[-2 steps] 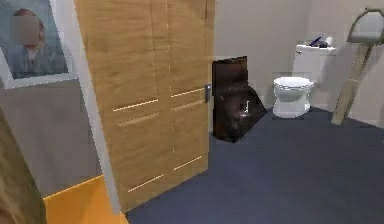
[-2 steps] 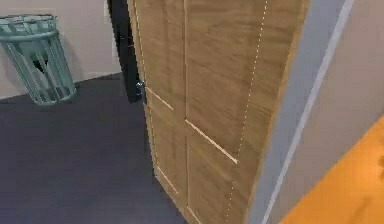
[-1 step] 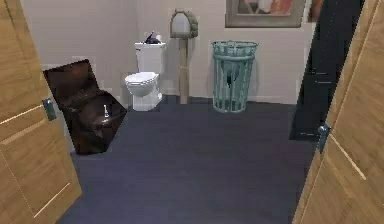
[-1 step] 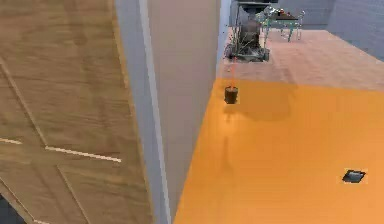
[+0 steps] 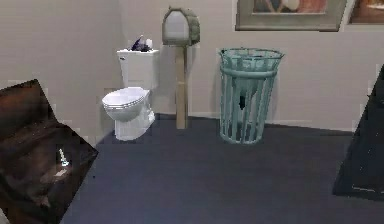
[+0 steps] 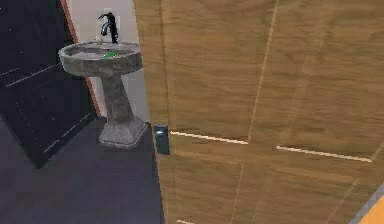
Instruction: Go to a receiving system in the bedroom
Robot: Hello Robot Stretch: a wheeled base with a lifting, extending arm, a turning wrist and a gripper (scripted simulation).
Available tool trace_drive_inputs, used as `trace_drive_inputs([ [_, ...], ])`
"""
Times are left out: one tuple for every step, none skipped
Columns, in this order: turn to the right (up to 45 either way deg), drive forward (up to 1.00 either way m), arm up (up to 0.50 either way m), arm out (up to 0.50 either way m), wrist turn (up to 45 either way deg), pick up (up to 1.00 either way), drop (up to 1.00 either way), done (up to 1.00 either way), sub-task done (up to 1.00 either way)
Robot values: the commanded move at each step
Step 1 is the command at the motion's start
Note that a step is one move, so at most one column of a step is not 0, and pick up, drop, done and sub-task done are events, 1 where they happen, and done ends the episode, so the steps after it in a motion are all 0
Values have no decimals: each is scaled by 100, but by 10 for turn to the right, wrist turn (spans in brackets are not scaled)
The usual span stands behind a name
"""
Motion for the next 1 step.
trace_drive_inputs([
  [120, 0, 0, 0, 0, 0, 0, 0, 0],
])
